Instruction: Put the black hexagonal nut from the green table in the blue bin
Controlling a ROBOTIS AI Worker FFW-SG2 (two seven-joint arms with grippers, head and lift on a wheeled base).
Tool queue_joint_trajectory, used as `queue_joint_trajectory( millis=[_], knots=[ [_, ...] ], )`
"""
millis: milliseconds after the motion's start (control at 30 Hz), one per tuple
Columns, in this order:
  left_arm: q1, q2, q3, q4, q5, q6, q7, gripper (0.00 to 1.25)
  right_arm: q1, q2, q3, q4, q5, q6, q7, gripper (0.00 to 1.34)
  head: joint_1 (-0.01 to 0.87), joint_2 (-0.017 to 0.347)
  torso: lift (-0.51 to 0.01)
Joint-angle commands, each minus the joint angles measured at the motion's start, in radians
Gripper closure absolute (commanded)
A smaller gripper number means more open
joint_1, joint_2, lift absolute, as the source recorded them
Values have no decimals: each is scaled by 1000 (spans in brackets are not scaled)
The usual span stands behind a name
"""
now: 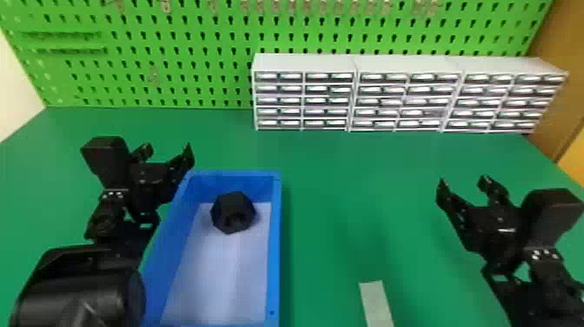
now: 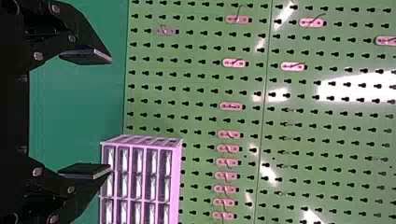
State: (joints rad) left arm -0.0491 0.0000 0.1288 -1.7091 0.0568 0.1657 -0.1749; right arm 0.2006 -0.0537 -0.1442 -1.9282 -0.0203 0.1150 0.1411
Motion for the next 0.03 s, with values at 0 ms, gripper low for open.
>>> queue_joint_trajectory(
  millis=[0],
  knots=[
    [0,-3,0,0,0,0,0,430,0,0,0,2,-1,0,0,536,686,51,-97]
  ],
)
